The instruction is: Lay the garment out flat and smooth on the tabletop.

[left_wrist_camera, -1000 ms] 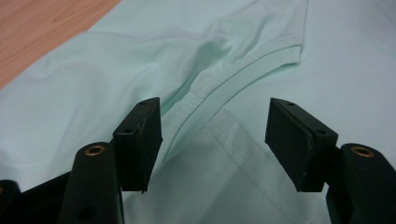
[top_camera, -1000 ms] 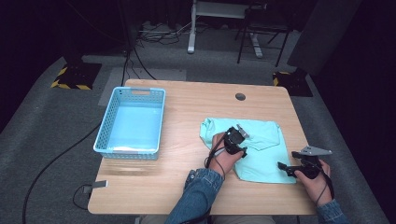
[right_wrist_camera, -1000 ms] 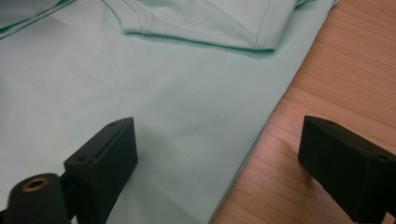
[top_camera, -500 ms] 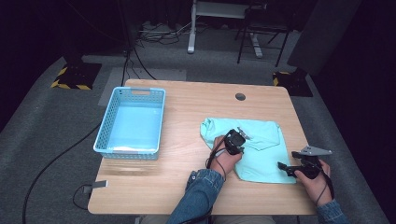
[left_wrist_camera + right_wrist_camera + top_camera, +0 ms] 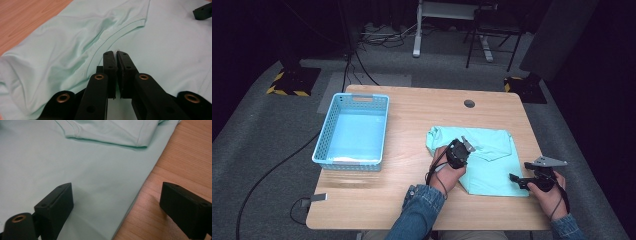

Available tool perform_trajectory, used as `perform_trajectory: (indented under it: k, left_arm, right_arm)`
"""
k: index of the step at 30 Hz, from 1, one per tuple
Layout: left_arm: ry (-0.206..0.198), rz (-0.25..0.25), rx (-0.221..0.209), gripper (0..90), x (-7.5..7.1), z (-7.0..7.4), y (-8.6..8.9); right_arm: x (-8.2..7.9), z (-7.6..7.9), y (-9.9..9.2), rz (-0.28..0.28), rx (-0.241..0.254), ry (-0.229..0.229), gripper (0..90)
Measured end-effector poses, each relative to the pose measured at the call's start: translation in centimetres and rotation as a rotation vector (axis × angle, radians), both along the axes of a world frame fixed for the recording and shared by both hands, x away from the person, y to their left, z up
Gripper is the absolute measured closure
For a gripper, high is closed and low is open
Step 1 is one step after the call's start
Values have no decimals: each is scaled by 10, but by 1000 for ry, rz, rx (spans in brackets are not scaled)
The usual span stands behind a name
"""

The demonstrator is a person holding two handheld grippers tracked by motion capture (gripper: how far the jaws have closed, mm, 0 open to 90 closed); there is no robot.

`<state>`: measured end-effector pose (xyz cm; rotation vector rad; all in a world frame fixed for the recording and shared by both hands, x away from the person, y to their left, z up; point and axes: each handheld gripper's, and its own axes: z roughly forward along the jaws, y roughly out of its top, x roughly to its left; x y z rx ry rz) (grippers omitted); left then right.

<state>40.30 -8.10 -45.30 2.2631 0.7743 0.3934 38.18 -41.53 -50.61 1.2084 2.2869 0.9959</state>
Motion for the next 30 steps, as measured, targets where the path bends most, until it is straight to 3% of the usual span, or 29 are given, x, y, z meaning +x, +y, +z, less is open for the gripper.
perform_trajectory:
  k: [5, 13, 24, 27, 30]
  left_arm:
    - [-16, 17, 2, 855, -14, 5, 19]
    - [-9, 50, 2, 855, -33, 3, 49]
    - [30, 67, -6, 823, -53, -10, 66]
    - [44, 75, -20, 779, -61, -9, 72]
    - [71, 85, -46, 643, -67, -8, 78]
  right_arm:
    - [0, 0, 0, 1, -1, -1, 112]
    - [0, 0, 0, 0, 0, -1, 112]
    - [0, 0, 0, 0, 0, -1, 112]
    - [0, 0, 0, 0, 0, -1, 112]
    - [0, 0, 0, 0, 0, -1, 112]
